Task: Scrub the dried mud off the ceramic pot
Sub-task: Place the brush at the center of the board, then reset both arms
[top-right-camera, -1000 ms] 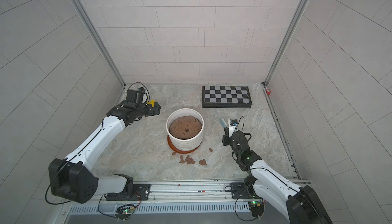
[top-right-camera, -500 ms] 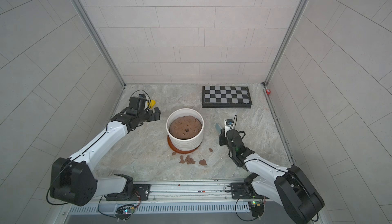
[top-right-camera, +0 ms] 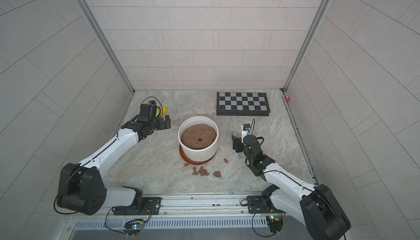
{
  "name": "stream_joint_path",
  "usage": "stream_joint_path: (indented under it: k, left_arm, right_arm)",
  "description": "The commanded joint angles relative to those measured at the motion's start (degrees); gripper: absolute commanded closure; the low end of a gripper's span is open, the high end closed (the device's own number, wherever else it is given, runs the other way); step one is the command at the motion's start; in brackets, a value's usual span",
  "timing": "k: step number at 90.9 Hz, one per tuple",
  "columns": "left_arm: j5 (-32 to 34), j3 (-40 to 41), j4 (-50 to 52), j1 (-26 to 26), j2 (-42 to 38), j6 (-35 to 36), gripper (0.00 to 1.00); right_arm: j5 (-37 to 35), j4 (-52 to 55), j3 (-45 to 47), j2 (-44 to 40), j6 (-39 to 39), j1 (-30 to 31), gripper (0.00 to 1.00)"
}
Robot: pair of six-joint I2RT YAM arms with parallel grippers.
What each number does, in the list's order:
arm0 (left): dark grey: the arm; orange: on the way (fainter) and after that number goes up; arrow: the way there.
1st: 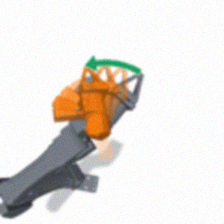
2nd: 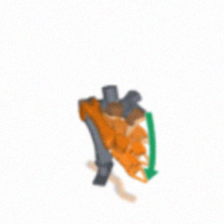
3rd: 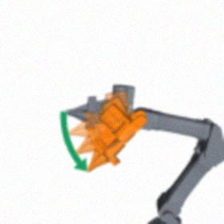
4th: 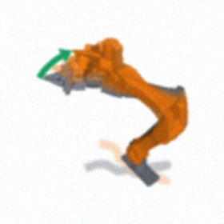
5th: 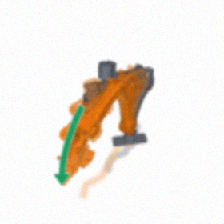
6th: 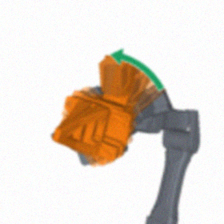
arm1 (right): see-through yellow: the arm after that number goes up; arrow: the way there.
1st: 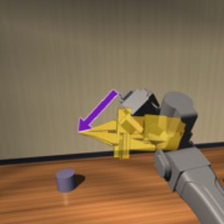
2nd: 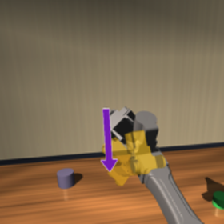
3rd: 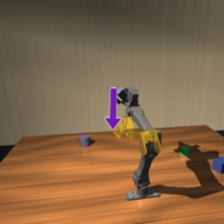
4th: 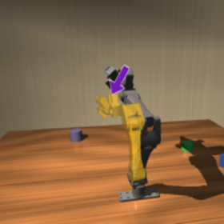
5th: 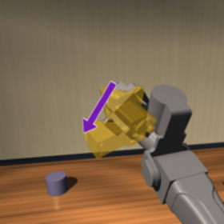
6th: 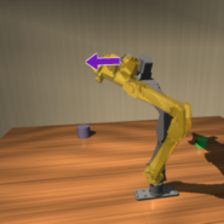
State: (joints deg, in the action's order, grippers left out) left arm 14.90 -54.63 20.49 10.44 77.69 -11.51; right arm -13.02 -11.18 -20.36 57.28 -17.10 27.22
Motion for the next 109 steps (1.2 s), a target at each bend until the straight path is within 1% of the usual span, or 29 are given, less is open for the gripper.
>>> stream_joint_path:
  k: [1,7,12,20,29,37,45,52,56,63,68,77,83,86,93,99,102,109]
  left_arm:
    - [-0.62,2.94,-6.66,-4.05,0.49,2.06,0.00]
    - [-1.91,4.51,-10.25,-5.57,0.44,2.84,0.00]
    - [-1.34,6.15,-13.69,-6.19,0.51,4.52,0.00]
    - [-0.28,9.34,-20.23,-7.15,0.91,7.00,0.00]
    - [-2.14,13.20,-27.35,-7.77,0.57,8.57,0.00]
    - [-4.13,17.04,-33.74,-7.80,0.13,9.01,0.00]
    - [-3.76,19.09,-38.96,-7.89,0.30,8.62,0.00]
    - [-2.90,19.97,-41.56,-8.08,1.58,8.44,0.00]
    - [-3.20,20.20,-42.75,-8.37,2.73,8.66,0.00]
    - [-5.72,19.99,-42.67,-8.51,3.54,9.58,0.00]
    - [-6.58,20.47,-43.43,-8.52,3.59,9.84,0.00]
    - [-6.64,19.90,-42.96,-8.50,4.98,9.75,0.00]
    - [-7.30,19.54,-43.22,-8.46,6.09,10.23,0.00]
    - [-7.29,19.65,-43.40,-8.42,6.23,10.36,0.00]
    - [-6.09,21.06,-46.37,-8.41,6.19,10.11,0.00]
    - [-5.84,22.32,-48.54,-8.42,6.20,10.15,0.00]
    - [-6.33,22.56,-49.13,-8.42,6.61,10.29,0.00]
    - [-7.43,22.33,-49.43,-8.42,7.56,10.78,0.00]
  right_arm:
    - [-2.58,1.56,-3.33,-1.46,1.67,-2.91,0.13]
    - [-4.13,3.12,-6.25,-0.74,4.80,-5.10,0.04]
    - [-4.29,3.31,-7.65,-0.36,6.88,-7.40,0.00]
    - [-2.33,-0.34,-6.75,1.29,7.28,-12.71,0.00]
    - [-2.27,-4.98,-4.83,4.09,8.24,-17.31,0.00]
    - [-2.19,-10.69,-3.43,7.43,9.09,-19.97,0.00]
    - [-1.54,-17.72,-2.00,11.14,10.34,-21.84,0.00]
    - [3.12,-28.24,0.68,15.88,10.51,-23.86,0.00]
    - [4.53,-32.70,1.64,18.65,10.34,-24.46,0.00]
    - [6.20,-31.02,-0.05,20.03,12.80,-24.66,0.00]
    - [7.19,-35.90,0.59,21.70,14.03,-25.51,0.00]
    - [9.72,-44.12,2.68,26.64,11.36,-28.70,0.00]
    - [11.13,-52.35,4.09,31.35,9.41,-30.15,0.00]
    - [11.77,-52.82,4.22,32.59,9.35,-30.26,0.00]
    - [12.11,-48.26,2.81,31.55,9.46,-30.27,0.00]
    - [11.68,-47.92,2.36,32.01,9.30,-30.28,0.00]
    - [11.65,-48.99,2.42,32.54,9.22,-30.27,0.00]
    - [11.28,-47.29,2.11,31.81,9.28,-30.30,0.00]
